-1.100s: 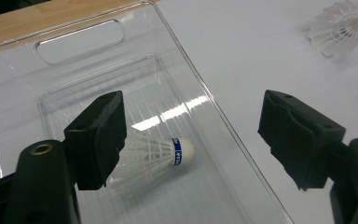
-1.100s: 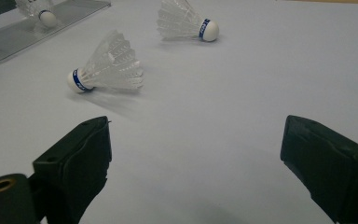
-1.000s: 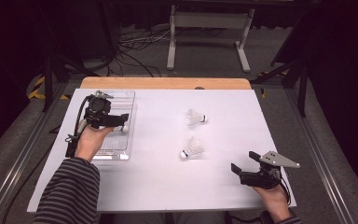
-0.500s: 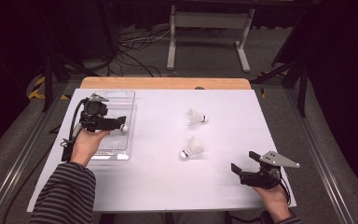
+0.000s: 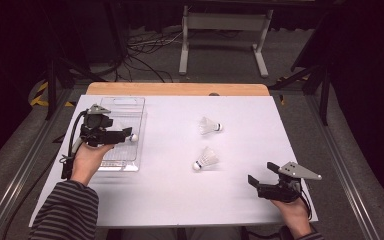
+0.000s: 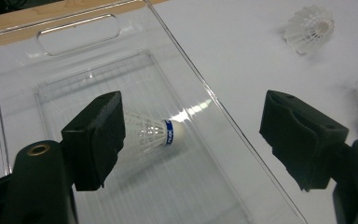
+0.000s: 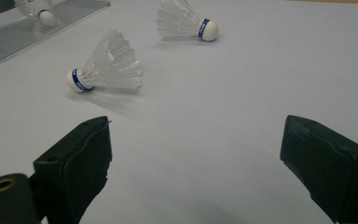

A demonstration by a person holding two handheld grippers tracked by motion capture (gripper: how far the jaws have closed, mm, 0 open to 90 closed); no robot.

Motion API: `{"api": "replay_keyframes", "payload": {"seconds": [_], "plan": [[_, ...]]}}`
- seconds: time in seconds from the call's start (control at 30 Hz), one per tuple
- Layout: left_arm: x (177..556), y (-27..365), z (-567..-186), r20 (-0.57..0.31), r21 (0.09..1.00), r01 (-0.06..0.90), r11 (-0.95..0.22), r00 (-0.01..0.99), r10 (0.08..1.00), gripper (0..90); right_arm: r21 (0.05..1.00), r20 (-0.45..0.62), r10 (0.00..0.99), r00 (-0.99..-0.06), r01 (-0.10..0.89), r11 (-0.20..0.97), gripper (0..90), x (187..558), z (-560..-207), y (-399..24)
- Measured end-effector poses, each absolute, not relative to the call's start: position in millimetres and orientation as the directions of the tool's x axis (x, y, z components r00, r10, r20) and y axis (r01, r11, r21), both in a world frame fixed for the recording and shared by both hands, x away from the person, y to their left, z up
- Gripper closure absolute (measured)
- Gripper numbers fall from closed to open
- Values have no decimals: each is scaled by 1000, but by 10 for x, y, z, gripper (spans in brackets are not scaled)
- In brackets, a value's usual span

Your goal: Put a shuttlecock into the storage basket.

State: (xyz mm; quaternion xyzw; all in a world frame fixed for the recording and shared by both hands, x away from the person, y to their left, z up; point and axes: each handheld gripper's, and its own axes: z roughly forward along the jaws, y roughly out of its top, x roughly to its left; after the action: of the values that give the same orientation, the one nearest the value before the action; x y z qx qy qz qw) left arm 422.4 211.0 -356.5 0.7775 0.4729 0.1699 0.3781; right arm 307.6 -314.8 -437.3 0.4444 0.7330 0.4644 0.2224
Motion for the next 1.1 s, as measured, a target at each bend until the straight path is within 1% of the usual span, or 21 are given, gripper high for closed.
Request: {"api": "replay_keyframes", "payload": {"seconds": [0.3, 0.47, 1.1], "plan": [[4145, 2141, -3594, -109, 764, 596, -248, 498, 860, 236, 879, 82, 858, -507, 442, 177, 96, 3079, -4375, -3149], [4086, 2146, -3603, -100, 773, 581, -254, 507, 856, 242, 873, 87, 862, -499, 455, 175, 98, 3083, -4381, -3153], [3921, 2181, -3636, -95, 800, 547, -247, 522, 848, 242, 878, 84, 862, -499, 447, 173, 96, 3078, -4374, -3153]]}}
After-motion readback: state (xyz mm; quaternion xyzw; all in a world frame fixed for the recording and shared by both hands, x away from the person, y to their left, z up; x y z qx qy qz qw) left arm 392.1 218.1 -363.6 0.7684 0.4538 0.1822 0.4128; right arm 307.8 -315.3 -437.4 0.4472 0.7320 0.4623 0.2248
